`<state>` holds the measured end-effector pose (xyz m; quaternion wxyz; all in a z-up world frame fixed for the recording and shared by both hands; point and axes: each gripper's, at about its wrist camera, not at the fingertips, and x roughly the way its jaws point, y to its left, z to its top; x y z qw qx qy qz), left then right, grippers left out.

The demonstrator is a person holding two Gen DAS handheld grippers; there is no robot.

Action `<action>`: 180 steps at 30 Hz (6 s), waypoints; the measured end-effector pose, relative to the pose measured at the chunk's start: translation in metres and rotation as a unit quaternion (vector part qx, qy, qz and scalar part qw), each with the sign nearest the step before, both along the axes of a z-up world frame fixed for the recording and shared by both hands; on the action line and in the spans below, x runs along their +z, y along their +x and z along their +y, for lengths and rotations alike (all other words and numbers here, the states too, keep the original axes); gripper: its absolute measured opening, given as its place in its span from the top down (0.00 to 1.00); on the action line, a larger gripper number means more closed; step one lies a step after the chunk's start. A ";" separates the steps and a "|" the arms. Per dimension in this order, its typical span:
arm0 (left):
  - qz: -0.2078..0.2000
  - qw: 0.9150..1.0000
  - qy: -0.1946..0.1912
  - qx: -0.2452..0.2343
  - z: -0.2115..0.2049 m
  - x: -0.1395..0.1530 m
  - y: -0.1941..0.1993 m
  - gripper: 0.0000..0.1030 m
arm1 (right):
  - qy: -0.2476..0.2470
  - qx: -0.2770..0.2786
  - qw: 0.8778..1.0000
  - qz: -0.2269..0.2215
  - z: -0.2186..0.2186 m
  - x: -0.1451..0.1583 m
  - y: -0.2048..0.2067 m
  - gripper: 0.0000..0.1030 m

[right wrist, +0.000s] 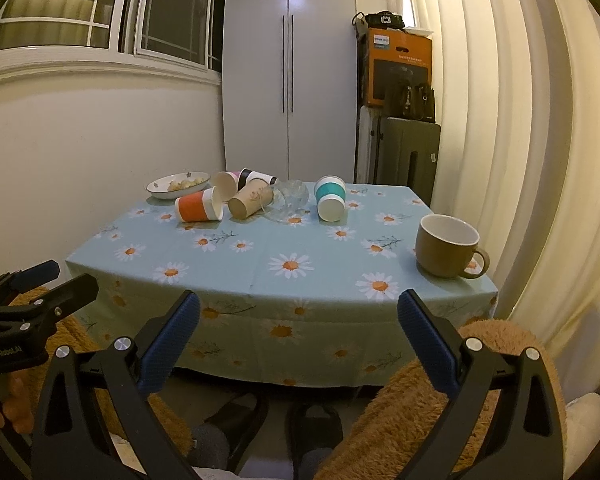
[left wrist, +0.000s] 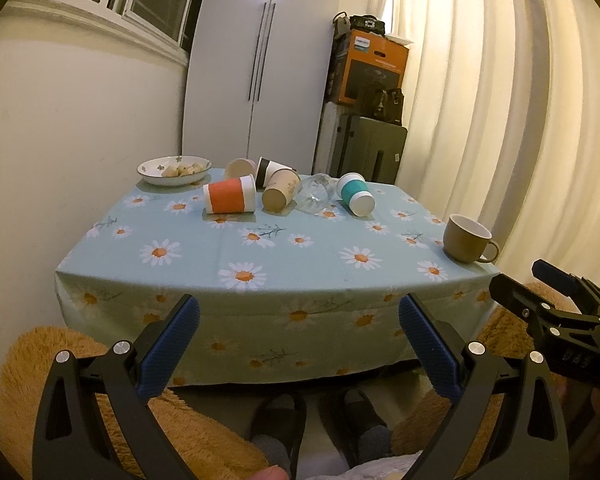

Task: Flip cup upright
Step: 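Reach the right tool to the teal-banded cup and grasp its body, then lift the teal-banded cup with the right tool and rotate it upright, then grasp the upright teal-banded cup with the left tool while the right tool releases it, then carry the teal-banded cup with the left tool and lower it upright onto the table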

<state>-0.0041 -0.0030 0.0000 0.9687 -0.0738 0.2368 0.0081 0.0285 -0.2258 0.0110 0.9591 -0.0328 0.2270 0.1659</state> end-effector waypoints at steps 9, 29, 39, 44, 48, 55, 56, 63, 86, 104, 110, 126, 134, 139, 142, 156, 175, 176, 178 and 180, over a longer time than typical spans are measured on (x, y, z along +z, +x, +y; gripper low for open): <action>0.001 1.000 0.001 -0.004 -0.003 0.001 -0.003 0.06 | 0.000 0.004 1.000 0.010 0.004 0.000 -0.003 0.05; 0.004 0.998 -0.069 -0.003 0.048 0.034 0.055 0.06 | 0.019 0.018 0.987 0.157 0.018 0.003 0.109 0.05; 0.020 0.993 -0.096 -0.058 0.057 0.038 0.138 0.06 | 0.050 0.021 0.968 0.245 0.028 0.046 0.282 0.05; 0.049 0.985 -0.140 -0.092 0.055 0.031 0.176 0.07 | 0.027 0.025 0.947 0.320 0.048 0.027 0.376 0.15; 0.071 0.974 -0.178 -0.117 0.051 0.021 0.204 0.07 | -0.005 0.019 0.931 0.366 0.061 0.003 0.426 0.18; 0.104 0.950 -0.249 -0.156 0.042 0.007 0.251 0.07 | -0.038 0.010 0.904 0.425 0.069 -0.030 0.477 0.24; 0.106 0.948 -0.255 -0.157 0.040 0.007 0.254 0.07 | -0.042 0.009 0.903 0.428 0.070 -0.032 0.481 0.24; 0.132 0.942 -0.262 -0.164 0.032 0.003 0.269 0.07 | -0.061 0.014 0.893 0.446 0.075 -0.046 0.500 0.35; 0.145 0.942 -0.264 -0.150 0.053 0.010 0.226 0.07 | 0.002 0.090 0.879 0.468 0.085 0.005 0.389 0.39; 0.178 0.948 -0.235 -0.117 0.070 -0.002 0.180 0.07 | 0.038 0.119 0.839 0.529 0.137 -0.062 0.313 0.39; 0.185 0.948 -0.228 -0.118 0.064 -0.006 0.182 0.07 | 0.044 0.116 0.832 0.541 0.133 -0.069 0.314 0.36; 0.189 0.949 -0.223 -0.114 0.063 -0.006 0.185 0.07 | 0.064 0.117 0.839 0.528 0.107 -0.040 0.311 0.31; 0.219 0.942 -0.234 -0.103 0.057 -0.009 0.214 0.07 | 0.110 0.086 0.871 0.470 0.049 0.004 0.300 0.31; 0.248 0.936 -0.228 -0.105 0.043 -0.011 0.241 0.07 | 0.137 0.088 0.882 0.442 0.021 0.021 0.281 0.31; 0.278 0.928 -0.227 -0.096 0.035 -0.016 0.259 0.07 | 0.166 0.100 0.879 0.436 0.005 0.024 0.268 0.31; 0.364 0.917 -0.139 -0.088 0.002 -0.034 0.306 0.20 | 0.211 0.142 0.862 0.439 -0.010 0.000 0.226 0.31; 0.352 0.927 -0.106 -0.080 0.003 -0.025 0.301 0.39 | 0.228 0.145 0.854 0.444 -0.019 -0.008 0.225 0.31; 0.347 0.929 -0.106 -0.079 0.003 -0.022 0.300 0.39 | 0.229 0.144 0.854 0.444 -0.019 -0.008 0.226 0.31; 0.324 0.937 -0.104 -0.076 0.006 -0.012 0.294 0.39 | 0.229 0.144 0.854 0.444 -0.018 -0.008 0.226 0.31; 0.303 0.944 -0.102 -0.075 0.006 -0.003 0.290 0.39 | 0.231 0.145 0.853 0.445 -0.017 -0.009 0.226 0.31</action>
